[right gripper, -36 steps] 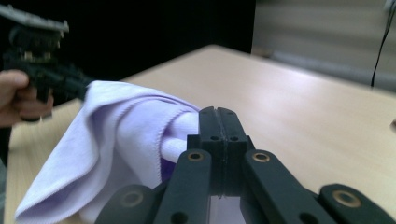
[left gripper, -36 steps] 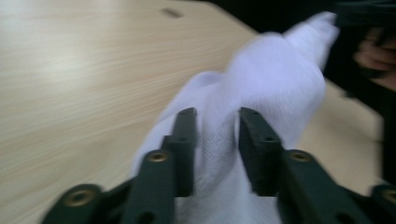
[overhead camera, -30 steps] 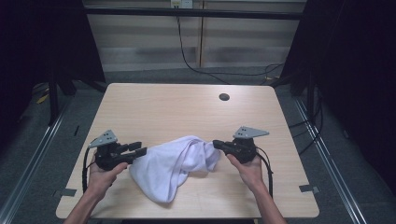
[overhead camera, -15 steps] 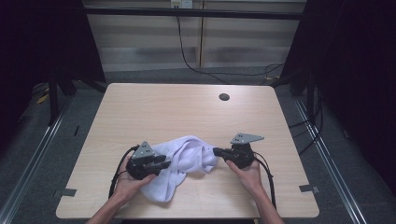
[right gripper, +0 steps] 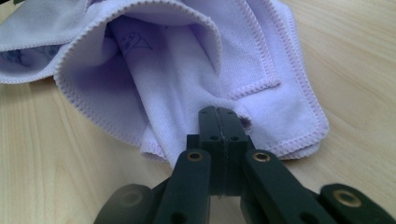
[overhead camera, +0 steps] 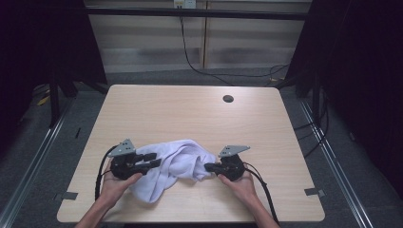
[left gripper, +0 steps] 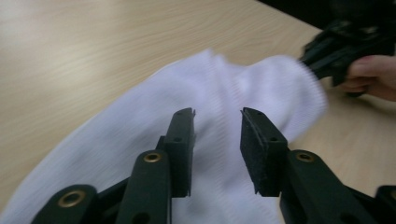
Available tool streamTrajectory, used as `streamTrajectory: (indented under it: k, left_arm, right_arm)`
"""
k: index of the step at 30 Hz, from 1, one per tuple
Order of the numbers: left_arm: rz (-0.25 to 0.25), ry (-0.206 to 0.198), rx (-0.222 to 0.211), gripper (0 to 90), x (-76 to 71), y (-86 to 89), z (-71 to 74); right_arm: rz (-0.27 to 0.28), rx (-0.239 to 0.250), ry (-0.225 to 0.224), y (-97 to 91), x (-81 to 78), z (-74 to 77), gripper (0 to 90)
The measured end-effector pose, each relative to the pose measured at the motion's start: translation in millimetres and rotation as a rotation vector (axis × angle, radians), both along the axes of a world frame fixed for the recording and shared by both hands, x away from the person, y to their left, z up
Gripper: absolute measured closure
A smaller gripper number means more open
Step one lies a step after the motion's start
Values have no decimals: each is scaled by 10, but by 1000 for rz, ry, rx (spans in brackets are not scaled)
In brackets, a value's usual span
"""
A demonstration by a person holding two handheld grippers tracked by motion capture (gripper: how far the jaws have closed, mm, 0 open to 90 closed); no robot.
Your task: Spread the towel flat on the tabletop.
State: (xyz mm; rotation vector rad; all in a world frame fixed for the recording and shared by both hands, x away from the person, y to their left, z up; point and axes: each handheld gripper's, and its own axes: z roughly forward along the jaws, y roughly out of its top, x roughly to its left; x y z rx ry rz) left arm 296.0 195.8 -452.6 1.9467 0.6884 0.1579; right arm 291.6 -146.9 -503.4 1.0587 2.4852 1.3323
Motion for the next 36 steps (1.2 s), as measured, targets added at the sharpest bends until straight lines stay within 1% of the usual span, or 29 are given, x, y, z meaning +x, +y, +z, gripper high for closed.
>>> streamTrajectory:
  k: [2, 4, 5, 7, 8, 10, 11, 12, 13, 14, 15, 16, 17, 18, 19, 21, 22, 23, 24, 25, 26, 27, 28, 30, 31, 32, 33, 34, 36]
  left_arm:
    - [-56, 2, -4, 578, -26, -173, 29]
    - [-89, -9, 30, 529, -39, -342, 14]
    - [-111, 7, 30, 488, -27, -416, -16]
    - [-120, 23, 63, 431, 16, -539, -90]
    - [-109, 32, 85, 415, 48, -590, -143]
    - [-104, 59, 101, 405, 94, -618, -219]
    - [-104, 63, 116, 405, 105, -622, -254]
    - [-106, 54, 130, 471, 95, -611, -279]
    - [-105, 48, 131, 641, 93, -597, -283]
    - [-105, 58, 116, 714, 91, -575, -280]
    - [-109, 51, 100, 805, 90, -543, -260]
    - [-105, 52, 74, 839, 90, -507, -230]
    - [-100, 60, 41, 855, 90, -463, -193]
    - [-95, 48, 19, 865, 90, -410, -148]
    - [-87, 46, -6, 865, 81, -357, -97]
    - [-67, 34, -63, 868, 66, -245, 2]
    - [-56, 35, -101, 869, 58, -178, 64]
    - [-50, 20, -117, 869, 54, -128, 122]
    - [-43, 7, -138, 870, 45, -79, 186]
    - [-42, 2, -159, 870, 41, -44, 234]
    - [-42, -8, -179, 870, 33, -1, 300]
    - [-33, -27, -196, 870, 21, 42, 366]
    - [-28, -37, -218, 870, 9, 81, 429]
    - [-14, -74, -254, 871, -14, 183, 572]
    - [-12, -79, -267, 871, -16, 223, 619]
    - [-5, -91, -282, 871, -15, 280, 678]
    - [15, -105, -296, 871, -17, 333, 736]
    - [29, -108, -319, 871, -13, 388, 783]
    - [53, -132, -327, 872, -2, 515, 876]
  right_arm:
    - [1, 0, 2, 16, 7, -1, 900]
    - [5, 3, 0, 34, 11, -5, 900]
    - [7, 4, 3, 42, 11, -5, 900]
    - [12, 6, -3, 59, 11, -8, 900]
    - [14, 8, -2, 64, 10, -8, 900]
    - [16, 9, -4, 67, 9, -7, 900]
    - [16, 9, -4, 67, 9, -7, 900]
    - [16, 12, -4, 64, 11, -7, 900]
    - [17, 11, -3, 60, 14, -5, 900]
    - [13, 13, 0, 58, 15, -2, 900]
    - [11, 8, -4, 51, 20, 4, 900]
    - [4, 11, -9, 43, 24, 13, 900]
    - [-5, 11, -13, 29, 29, 31, 900]
    - [-27, 24, -33, -28, 41, 96, 900]
    - [-27, 24, -33, -28, 41, 96, 900]
    - [-52, 47, -61, -109, 60, 197, 900]
    - [-67, 57, -76, -150, 71, 263, 900]
    - [-82, 71, -98, -199, 90, 352, 900]
    - [-103, 79, -136, -268, 121, 520, 900]
    - [-103, 79, -136, -268, 121, 520, 900]
    - [-113, 81, -176, -323, 157, 692, 900]
    - [-122, 81, -198, -354, 178, 801, 900]
    - [-122, 81, -198, -354, 178, 801, 900]
    - [-146, 81, -249, -428, 237, 1045, 900]
    - [-170, 91, -285, -500, 287, 1229, 900]
    - [-170, 91, -285, -500, 287, 1229, 900]
    - [-185, 97, -302, -543, 318, 1329, 900]
    - [-201, 101, -319, -584, 350, 1425, 900]
    - [-226, 106, -348, -659, 416, 1607, 900]
